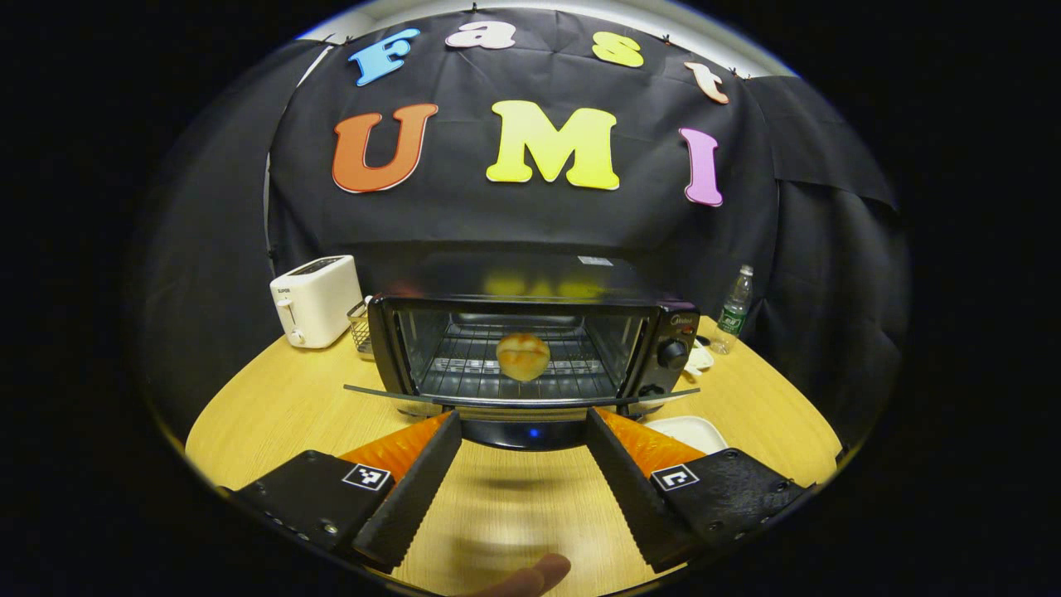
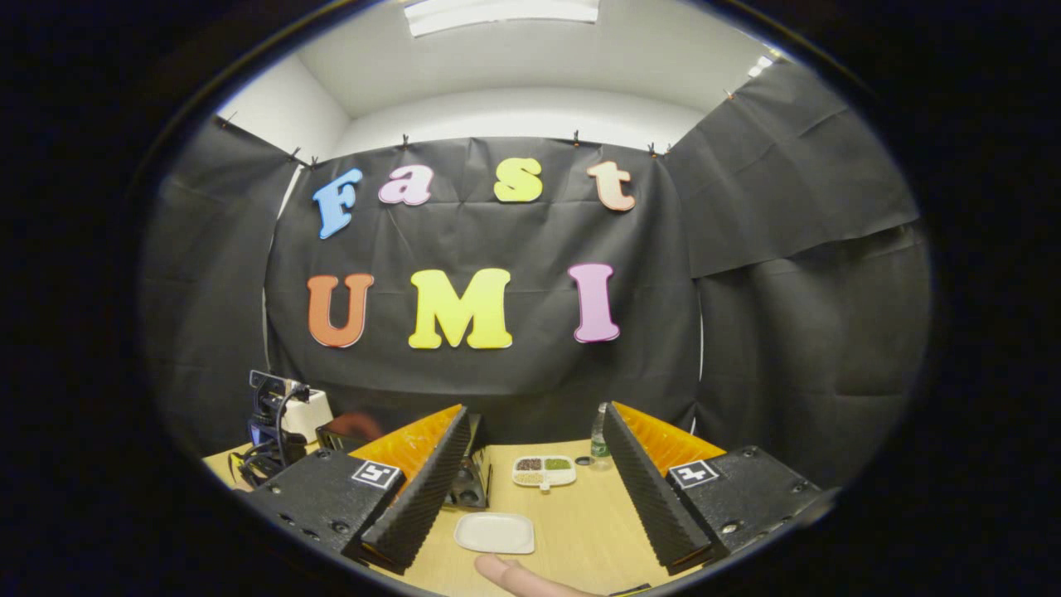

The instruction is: Open the electric oven with the left hand, put the food in, and close the electric oven.

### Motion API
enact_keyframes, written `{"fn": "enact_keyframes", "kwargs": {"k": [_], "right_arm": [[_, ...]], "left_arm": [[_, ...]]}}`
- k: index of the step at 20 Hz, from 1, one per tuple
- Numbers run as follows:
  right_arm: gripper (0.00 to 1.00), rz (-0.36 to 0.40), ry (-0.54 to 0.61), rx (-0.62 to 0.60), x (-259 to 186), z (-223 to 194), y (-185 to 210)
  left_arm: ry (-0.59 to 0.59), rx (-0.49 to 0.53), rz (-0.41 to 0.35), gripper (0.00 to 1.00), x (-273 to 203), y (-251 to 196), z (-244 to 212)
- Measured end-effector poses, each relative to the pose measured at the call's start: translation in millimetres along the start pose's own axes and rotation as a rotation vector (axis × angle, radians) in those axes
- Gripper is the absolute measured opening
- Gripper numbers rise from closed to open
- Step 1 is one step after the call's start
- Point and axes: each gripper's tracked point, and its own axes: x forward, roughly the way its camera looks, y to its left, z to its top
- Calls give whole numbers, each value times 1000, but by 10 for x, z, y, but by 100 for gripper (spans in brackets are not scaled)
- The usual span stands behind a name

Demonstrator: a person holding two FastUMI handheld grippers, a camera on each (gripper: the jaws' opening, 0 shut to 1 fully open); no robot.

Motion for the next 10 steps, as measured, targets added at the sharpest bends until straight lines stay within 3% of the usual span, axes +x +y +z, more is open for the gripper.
{"fn": "enact_keyframes", "kwargs": {"k": [5,6,7,10], "right_arm": [[99,-2,8,2,13,-43,-14],[100,-5,13,4,25,-67,-35],[99,-10,17,6,31,-82,-59],[99,-27,24,14,28,-100,-138]], "left_arm": [[-59,27,11,99,193,30,292],[-72,29,19,89,228,52,366],[-78,33,31,98,259,85,412],[-87,35,46,98,287,155,485]]}}
